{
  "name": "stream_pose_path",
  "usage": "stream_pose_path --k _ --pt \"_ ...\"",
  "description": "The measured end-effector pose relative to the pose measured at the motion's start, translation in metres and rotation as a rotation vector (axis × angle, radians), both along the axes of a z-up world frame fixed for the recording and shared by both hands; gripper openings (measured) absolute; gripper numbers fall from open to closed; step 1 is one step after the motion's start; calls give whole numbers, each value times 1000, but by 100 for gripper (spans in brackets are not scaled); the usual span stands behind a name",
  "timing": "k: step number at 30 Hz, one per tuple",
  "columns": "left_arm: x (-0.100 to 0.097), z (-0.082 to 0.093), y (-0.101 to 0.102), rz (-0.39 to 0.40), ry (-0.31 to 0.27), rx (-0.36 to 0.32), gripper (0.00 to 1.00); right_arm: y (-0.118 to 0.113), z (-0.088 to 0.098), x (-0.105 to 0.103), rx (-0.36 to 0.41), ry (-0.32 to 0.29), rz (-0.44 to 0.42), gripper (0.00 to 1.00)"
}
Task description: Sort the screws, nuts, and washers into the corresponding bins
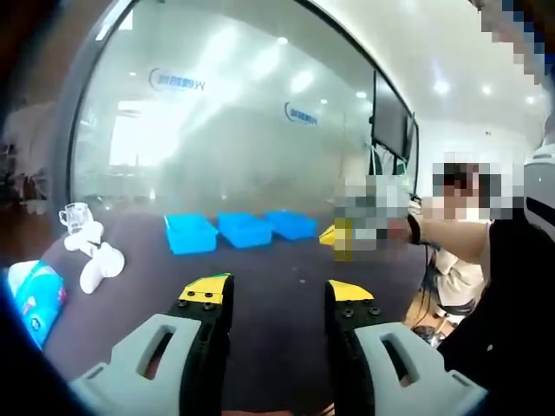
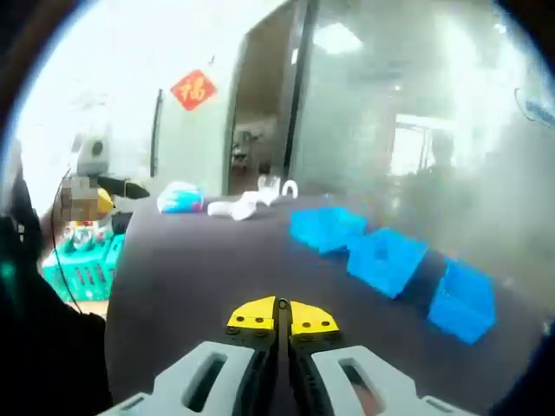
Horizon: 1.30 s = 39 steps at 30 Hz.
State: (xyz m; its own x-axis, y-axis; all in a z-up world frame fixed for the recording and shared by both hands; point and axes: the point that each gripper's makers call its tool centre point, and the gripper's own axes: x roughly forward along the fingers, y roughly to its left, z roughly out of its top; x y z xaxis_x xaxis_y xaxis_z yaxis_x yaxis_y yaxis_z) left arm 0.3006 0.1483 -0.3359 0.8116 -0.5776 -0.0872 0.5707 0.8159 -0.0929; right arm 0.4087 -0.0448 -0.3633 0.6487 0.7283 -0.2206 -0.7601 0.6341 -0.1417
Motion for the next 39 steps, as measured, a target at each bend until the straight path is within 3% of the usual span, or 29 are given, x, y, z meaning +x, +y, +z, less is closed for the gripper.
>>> stream_pose_path --k 4,9,19,30,39 --pt "0 1 2 6 -3 -1 42 -2 10 -5 61 -56 -39 0" --pt "0 -2 1 7 3 10 42 -3 23 -9 134 -79 -77 0" --pt "0 1 2 9 -6 11 42 -12 44 14 186 -125 -133 0" --pt "1 3 9 27 -13 3 42 -14 64 76 202 -148 -201 0" --pt "2 3 16 44 -12 0 42 -17 59 152 157 -125 -287 0"
